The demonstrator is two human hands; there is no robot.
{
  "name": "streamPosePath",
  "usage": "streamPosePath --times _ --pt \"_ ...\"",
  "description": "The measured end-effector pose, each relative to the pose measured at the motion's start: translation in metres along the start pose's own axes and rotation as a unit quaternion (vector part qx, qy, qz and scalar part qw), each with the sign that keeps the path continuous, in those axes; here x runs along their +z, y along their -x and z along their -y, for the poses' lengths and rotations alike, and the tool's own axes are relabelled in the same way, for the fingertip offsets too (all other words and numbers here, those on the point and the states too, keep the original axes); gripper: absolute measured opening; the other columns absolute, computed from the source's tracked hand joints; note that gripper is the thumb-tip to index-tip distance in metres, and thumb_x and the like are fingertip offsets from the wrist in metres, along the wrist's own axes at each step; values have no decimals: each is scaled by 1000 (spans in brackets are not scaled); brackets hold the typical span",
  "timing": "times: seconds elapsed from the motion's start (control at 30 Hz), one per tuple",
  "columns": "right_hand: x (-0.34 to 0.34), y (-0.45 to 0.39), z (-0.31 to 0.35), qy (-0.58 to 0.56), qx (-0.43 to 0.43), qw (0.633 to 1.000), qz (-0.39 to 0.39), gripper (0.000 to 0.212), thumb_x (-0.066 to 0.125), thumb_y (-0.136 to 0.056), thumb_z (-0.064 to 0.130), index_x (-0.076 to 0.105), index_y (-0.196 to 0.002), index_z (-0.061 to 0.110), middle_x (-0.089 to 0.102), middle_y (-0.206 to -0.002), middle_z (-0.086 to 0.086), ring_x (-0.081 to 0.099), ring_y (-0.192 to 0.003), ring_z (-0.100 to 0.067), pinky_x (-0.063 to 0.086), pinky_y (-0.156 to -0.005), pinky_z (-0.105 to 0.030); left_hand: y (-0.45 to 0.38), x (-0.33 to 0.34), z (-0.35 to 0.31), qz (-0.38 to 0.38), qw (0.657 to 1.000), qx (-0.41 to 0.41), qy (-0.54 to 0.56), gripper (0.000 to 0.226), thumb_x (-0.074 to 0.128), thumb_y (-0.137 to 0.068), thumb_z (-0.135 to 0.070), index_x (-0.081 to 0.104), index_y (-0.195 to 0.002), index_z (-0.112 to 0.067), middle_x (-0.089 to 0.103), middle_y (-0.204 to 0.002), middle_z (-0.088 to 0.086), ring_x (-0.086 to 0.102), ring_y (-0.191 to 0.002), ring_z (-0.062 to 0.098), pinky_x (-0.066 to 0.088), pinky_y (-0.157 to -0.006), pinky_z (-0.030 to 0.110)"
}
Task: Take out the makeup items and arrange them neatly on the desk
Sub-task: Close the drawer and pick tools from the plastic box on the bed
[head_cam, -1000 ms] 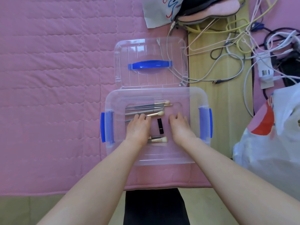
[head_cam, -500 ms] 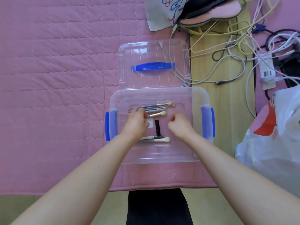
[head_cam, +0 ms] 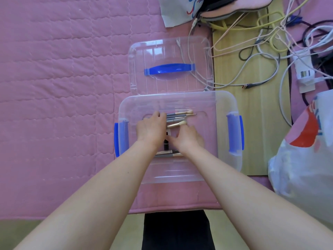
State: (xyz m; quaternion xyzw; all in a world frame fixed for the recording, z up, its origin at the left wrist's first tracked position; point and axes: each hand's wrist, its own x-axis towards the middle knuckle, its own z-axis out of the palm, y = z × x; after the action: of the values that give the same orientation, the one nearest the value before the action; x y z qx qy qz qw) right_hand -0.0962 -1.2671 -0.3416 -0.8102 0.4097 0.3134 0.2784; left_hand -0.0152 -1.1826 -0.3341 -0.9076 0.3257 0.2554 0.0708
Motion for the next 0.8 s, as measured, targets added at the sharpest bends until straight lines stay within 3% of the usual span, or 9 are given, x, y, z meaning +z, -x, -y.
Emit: streamPosePath --times 0.07,0.2,0.37,0.5,0.57,0.7,0.8 --pt "0 0 5 15 0 1000 -12 71 62 -77 64 48 -125 13 52 -123 -6 58 -110 -28 39 -71 -33 -2 4 2 4 1000 -4 -6 29 56 -82 -8 48 -109 -17 54 -103 3 60 -84 33 30 -55 33" --pt "1 1 12 31 -40 999 -12 50 58 -85 45 52 -124 13 49 -125 -5 59 -110 -27 41 -75 -33 -5 8 6 -10 1000 -9 -10 20 52 -89 -12 48 -108 -16 56 -103 5 62 -86 35 29 -54 34" --pt "12 6 20 31 -16 999 3 53 58 -87 43 47 -128 11 51 -128 -7 59 -112 -29 46 -81 -35 -5 10 5 -19 999 1 -32 24 53 -87 -10 47 -109 -17 57 -104 4 62 -87 34 28 -54 33" --pt "15 5 22 25 -10 1000 16 38 55 -87 30 53 -121 14 57 -122 -8 60 -111 -29 44 -79 -33 -6 11 7 -20 999 13 -41 23 53 -88 -12 51 -109 -17 56 -105 4 62 -88 33 29 -55 33" --pt "11 6 18 10 -3 1000 12 34 55 -87 30 54 -117 15 62 -117 -7 62 -108 -29 41 -73 -31 -6 10 7 -18 999 13 -35 20 52 -89 -13 52 -109 -16 56 -106 5 61 -89 34 30 -56 34" --pt "-3 10 7 -47 -4 999 6 51 55 -85 44 42 -122 11 65 -110 -8 63 -103 -31 40 -70 -32 -6 5 6 -4 999 -10 30 14 48 -92 -17 50 -105 -16 57 -106 6 58 -91 34 33 -59 35" --pt "-14 11 -3 -32 -26 998 41 43 53 -86 36 42 -122 14 62 -115 -9 60 -107 -32 42 -75 -34 -4 -3 4 17 998 -26 61 15 48 -92 -23 44 -104 -16 60 -100 10 54 -83 33 34 -59 34"
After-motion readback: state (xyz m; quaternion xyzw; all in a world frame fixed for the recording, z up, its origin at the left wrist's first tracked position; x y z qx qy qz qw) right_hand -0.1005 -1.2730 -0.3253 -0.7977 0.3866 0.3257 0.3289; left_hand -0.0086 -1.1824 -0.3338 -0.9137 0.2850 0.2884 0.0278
